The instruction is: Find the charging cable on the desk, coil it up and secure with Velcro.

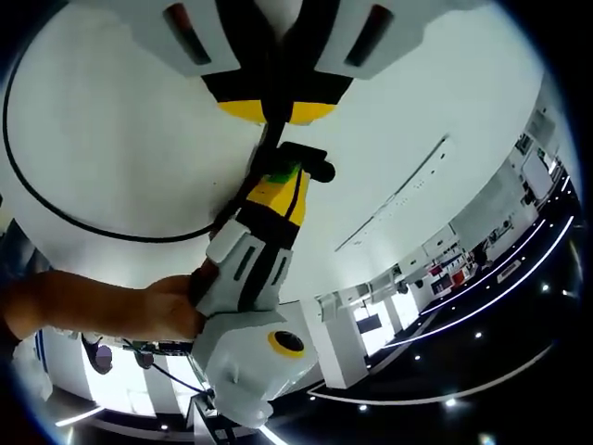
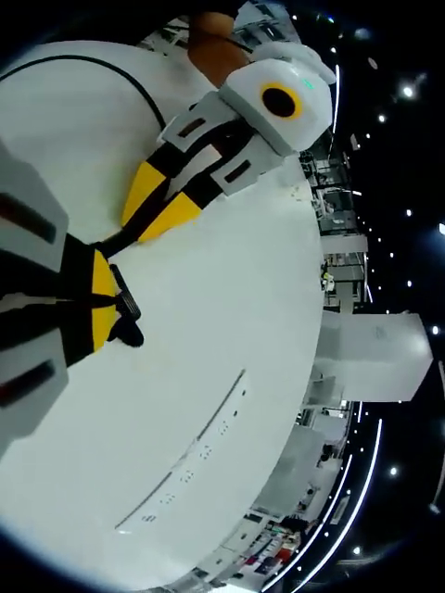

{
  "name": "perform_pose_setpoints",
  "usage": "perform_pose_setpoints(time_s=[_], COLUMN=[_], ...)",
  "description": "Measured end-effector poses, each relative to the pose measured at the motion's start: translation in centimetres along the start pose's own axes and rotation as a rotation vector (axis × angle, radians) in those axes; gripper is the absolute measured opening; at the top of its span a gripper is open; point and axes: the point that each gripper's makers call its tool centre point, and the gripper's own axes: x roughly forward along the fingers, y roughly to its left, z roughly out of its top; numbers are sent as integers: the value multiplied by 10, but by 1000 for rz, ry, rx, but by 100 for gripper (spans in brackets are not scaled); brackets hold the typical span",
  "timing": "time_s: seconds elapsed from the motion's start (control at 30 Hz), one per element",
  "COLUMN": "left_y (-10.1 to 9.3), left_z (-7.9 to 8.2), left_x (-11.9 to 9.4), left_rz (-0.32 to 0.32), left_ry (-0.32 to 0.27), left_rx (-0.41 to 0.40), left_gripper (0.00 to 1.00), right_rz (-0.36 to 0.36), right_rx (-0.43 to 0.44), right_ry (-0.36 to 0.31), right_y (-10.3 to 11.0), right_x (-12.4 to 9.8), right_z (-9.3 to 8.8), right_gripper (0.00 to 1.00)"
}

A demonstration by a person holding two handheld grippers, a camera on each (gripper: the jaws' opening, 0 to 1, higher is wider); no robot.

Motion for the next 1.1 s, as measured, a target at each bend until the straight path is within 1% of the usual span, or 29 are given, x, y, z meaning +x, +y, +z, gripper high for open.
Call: perform_pose_setpoints(time_s=[0.1, 0.2, 0.3, 0.33, 0.47, 0.6, 0.67, 0.77, 0.8, 0.97, 1.03, 1.07, 1.1], left_y=[-2, -3, -5, -6, -6, -7, -9, -14, -16, -20, -22, -22, -21], left_z=[0, 1, 1, 1, 2, 3, 3, 5, 6, 8, 8, 8, 8], left_x=[-1, -1, -2, -2, -2, -2, -3, -4, -5, -6, -7, -7, -7], left_rz=[0, 0, 0, 0, 1, 1, 1, 1, 2, 5, 7, 7, 7], left_ry=[-2, -4, -4, -4, -2, -1, 0, -1, -2, -2, -2, -3, -4], left_rx=[-2, -2, -1, -1, -1, 0, 0, -1, -2, -5, -11, -10, -9], left_gripper=[8, 8, 8, 8, 8, 8, 8, 8, 8, 8, 8, 8, 8], right_rz=[-10, -12, -13, -24, -43, -56, -61, -87, -88, -92, -89, -90, -95], right_rx=[8, 16, 20, 15, 21, 29, 27, 12, 13, 6, 1, 24, 25], right_ry=[-3, -10, -13, -14, -20, -27, -29, -33, -35, -41, -49, -65, -84], right_y=[1, -4, -1, -11, -17, -21, -19, -21, -26, -27, -26, -26, -26], right_x=[0, 2, 1, 6, 9, 11, 11, 14, 15, 15, 14, 13, 13], right_z=[1, 2, 2, 6, 8, 9, 10, 11, 11, 12, 12, 13, 14], right_gripper=[2, 1, 1, 1, 1, 1, 1, 1, 1, 2, 2, 2, 2])
